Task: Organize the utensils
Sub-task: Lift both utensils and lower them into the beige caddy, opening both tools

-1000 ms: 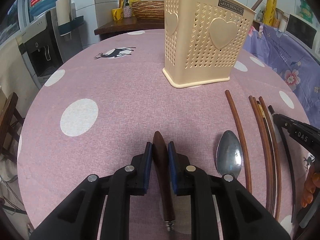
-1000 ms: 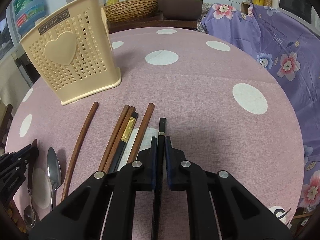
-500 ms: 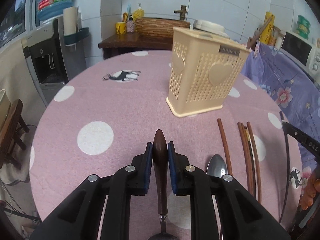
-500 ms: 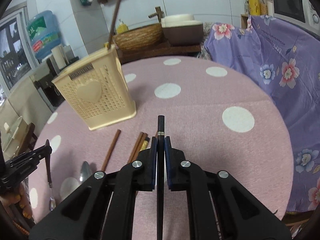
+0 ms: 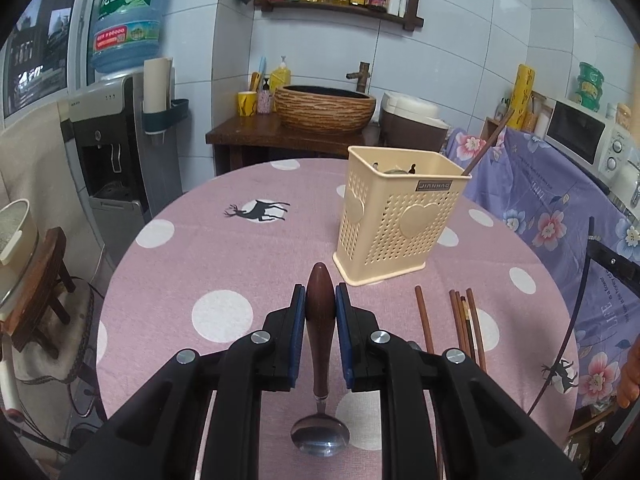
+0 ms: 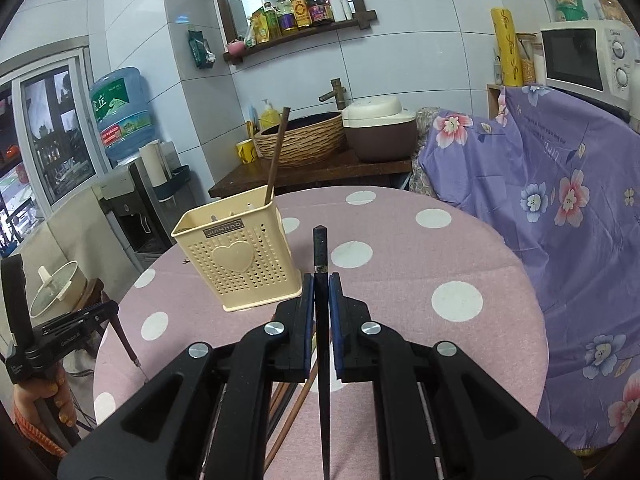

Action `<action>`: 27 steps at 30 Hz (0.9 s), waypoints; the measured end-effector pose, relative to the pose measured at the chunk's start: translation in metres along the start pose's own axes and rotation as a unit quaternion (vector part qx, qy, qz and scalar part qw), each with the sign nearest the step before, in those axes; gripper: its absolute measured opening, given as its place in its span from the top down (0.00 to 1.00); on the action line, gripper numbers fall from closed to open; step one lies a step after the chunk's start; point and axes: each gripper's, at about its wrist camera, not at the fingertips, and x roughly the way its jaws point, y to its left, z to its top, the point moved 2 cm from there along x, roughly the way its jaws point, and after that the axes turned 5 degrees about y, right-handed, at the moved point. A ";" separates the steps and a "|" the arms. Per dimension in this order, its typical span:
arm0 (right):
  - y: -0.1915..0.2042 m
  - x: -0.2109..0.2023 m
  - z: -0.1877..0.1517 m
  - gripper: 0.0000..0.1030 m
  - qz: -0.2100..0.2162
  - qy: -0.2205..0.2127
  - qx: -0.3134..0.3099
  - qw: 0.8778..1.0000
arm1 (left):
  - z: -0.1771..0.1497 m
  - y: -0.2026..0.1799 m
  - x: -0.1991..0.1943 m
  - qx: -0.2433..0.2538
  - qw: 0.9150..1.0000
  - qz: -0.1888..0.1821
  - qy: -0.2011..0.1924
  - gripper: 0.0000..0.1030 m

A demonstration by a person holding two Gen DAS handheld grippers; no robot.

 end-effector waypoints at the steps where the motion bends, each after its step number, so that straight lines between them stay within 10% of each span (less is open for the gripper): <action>1: 0.000 0.000 0.000 0.92 0.001 0.000 -0.001 1.000 | 0.000 0.000 -0.002 0.002 1.000 0.000 -0.002 0.85; 27: 0.018 -0.010 0.017 0.92 0.004 -0.010 -0.035 0.999 | 0.018 0.004 -0.011 0.009 1.000 -0.011 -0.027 0.85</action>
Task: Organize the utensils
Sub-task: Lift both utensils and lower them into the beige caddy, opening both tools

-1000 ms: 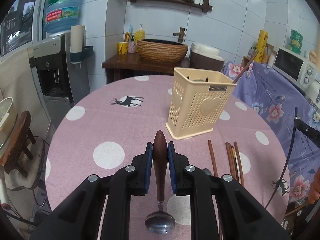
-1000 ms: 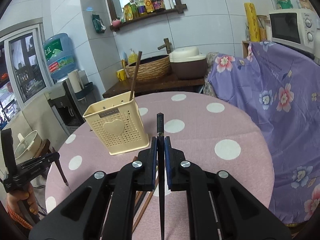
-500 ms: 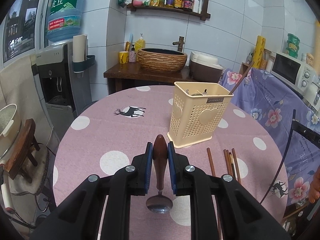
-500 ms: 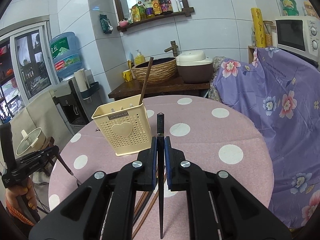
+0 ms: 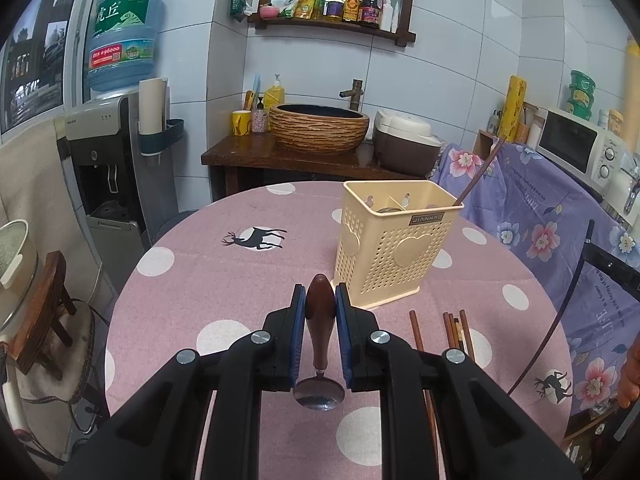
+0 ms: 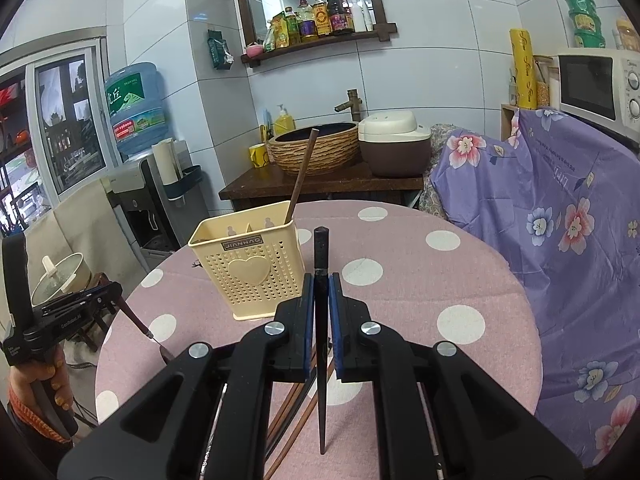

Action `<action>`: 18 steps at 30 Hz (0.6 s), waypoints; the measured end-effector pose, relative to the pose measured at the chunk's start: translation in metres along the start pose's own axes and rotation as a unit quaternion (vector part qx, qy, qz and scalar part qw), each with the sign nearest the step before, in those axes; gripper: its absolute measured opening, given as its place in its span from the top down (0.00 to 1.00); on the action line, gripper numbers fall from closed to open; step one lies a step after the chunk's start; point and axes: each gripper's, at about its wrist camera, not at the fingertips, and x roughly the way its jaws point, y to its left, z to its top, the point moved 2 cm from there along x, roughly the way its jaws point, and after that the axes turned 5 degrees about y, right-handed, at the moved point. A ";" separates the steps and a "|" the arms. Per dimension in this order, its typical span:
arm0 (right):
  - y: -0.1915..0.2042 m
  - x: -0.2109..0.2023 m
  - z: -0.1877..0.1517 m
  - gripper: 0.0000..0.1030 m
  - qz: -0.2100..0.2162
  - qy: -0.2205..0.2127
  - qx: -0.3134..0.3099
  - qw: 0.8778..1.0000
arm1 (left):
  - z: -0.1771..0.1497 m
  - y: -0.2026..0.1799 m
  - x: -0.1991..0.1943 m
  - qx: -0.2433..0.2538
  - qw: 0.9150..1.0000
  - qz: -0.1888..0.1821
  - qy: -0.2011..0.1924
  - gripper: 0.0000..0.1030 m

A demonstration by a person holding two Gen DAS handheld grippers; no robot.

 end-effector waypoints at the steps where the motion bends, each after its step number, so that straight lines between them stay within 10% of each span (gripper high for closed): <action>1: 0.000 -0.001 0.001 0.92 0.002 0.000 0.000 1.000 | 0.001 0.000 0.000 0.001 1.000 0.000 -0.001 0.85; 18: 0.061 -0.007 0.141 0.92 0.041 -0.089 -0.027 0.995 | 0.132 -0.044 -0.037 0.052 0.994 -0.008 -0.094 0.85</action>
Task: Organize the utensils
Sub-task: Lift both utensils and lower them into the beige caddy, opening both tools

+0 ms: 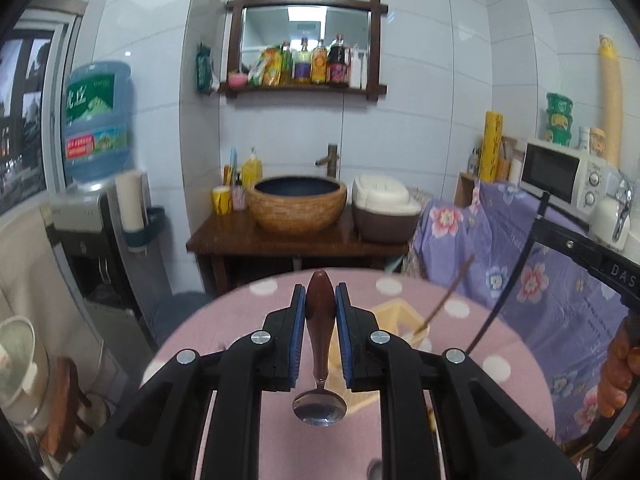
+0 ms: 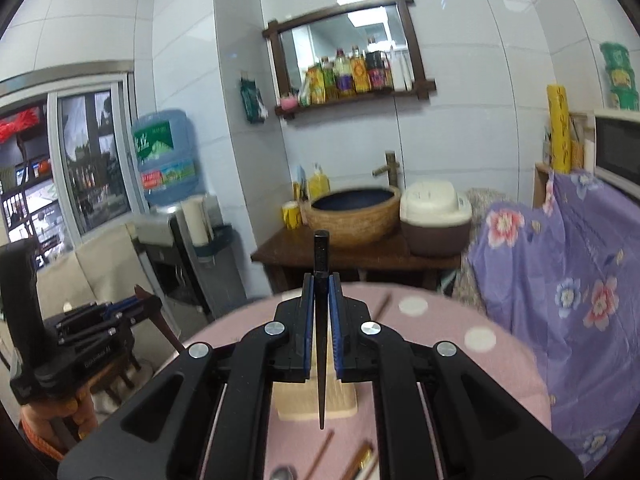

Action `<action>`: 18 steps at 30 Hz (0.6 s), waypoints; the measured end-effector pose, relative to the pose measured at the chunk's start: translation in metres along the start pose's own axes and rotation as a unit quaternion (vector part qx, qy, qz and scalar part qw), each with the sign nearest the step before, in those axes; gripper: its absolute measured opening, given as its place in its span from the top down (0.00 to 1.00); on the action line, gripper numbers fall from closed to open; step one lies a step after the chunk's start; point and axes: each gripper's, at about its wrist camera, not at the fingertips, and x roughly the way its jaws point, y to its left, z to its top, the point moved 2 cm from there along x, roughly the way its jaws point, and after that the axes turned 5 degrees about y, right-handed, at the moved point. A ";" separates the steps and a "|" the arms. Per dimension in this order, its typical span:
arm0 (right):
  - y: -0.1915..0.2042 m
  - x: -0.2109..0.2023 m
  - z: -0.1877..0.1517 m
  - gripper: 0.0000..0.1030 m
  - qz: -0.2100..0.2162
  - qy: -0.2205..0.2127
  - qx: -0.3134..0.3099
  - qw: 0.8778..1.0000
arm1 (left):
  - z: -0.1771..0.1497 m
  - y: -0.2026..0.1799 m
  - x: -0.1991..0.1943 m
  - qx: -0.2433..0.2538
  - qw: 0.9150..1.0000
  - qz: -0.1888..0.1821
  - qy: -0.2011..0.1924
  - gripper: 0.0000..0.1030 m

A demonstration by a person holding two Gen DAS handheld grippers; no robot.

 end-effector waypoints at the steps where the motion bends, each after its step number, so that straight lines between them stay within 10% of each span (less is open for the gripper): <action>1: 0.005 0.002 0.016 0.92 -0.004 -0.015 -0.002 1.000 | 0.012 -0.002 0.001 -0.002 1.000 -0.001 -0.007 0.85; 7: 0.022 0.027 0.049 0.92 -0.022 -0.048 -0.004 0.999 | 0.046 -0.013 0.037 -0.015 1.000 0.005 -0.014 0.85; 18: 0.008 0.113 -0.032 0.92 -0.049 0.022 0.005 0.999 | -0.017 -0.018 0.108 -0.025 0.999 0.017 0.031 0.85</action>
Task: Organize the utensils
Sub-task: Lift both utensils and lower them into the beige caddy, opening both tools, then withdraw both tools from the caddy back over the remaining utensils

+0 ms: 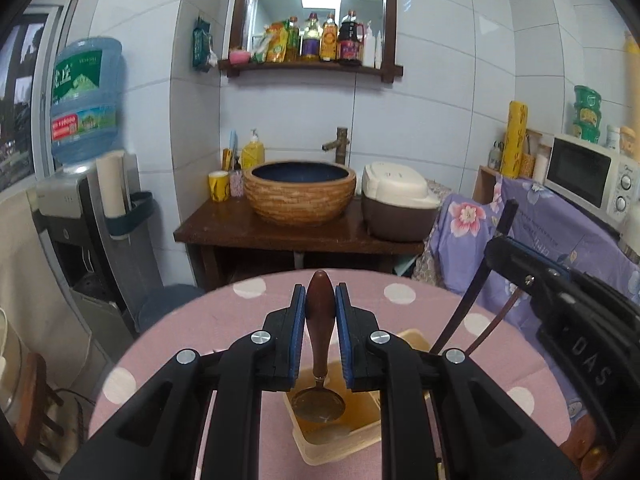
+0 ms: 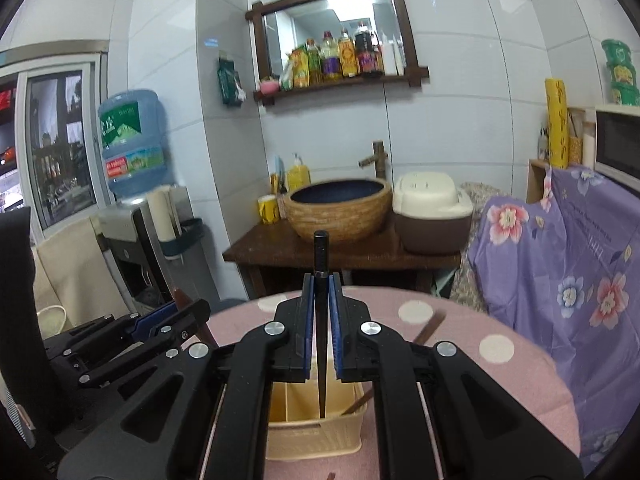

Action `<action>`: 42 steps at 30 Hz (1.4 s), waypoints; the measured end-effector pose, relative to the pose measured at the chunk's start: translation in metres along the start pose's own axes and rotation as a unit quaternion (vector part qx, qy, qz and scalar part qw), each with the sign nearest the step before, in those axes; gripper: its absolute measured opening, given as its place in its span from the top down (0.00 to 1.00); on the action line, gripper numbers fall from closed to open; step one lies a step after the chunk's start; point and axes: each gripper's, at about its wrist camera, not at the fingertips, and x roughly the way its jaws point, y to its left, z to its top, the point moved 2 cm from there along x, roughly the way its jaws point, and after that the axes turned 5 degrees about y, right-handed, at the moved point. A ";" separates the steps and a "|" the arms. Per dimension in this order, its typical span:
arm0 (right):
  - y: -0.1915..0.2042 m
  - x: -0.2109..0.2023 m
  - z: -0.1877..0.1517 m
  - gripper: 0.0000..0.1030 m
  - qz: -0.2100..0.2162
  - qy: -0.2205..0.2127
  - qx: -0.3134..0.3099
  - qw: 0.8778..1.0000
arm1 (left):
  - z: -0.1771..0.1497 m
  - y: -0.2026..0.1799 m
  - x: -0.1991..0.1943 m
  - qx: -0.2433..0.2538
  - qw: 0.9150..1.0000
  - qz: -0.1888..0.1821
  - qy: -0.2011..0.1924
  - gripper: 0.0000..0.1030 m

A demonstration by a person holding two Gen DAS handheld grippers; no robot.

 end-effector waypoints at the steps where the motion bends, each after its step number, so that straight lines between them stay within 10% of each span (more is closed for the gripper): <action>1: -0.001 0.004 -0.006 0.92 -0.001 0.005 -0.001 1.000 | -0.005 0.001 0.005 -0.002 1.000 -0.002 0.005 0.85; 14: -0.007 0.010 -0.031 0.91 0.003 0.002 -0.015 1.000 | -0.042 0.005 0.036 -0.016 0.998 -0.025 0.052 0.84; 16: -0.009 0.004 -0.035 0.83 -0.006 -0.006 -0.018 1.000 | -0.045 0.004 0.030 -0.012 0.999 -0.026 0.045 0.81; 18: -0.011 -0.003 -0.038 0.46 -0.007 -0.011 -0.018 1.000 | -0.049 0.002 0.022 -0.005 0.999 -0.023 0.038 0.67; 23: -0.021 -0.031 -0.057 0.36 -0.019 -0.019 -0.014 1.000 | -0.068 0.009 -0.006 -0.009 0.999 -0.019 0.026 0.41; 29: -0.040 -0.052 -0.108 0.23 -0.067 0.038 -0.024 0.997 | -0.111 0.019 -0.026 -0.002 0.998 0.012 0.063 0.26; 42: -0.059 -0.059 -0.257 0.17 -0.095 0.229 -0.015 0.969 | -0.214 0.020 -0.046 0.011 0.988 0.040 0.148 0.25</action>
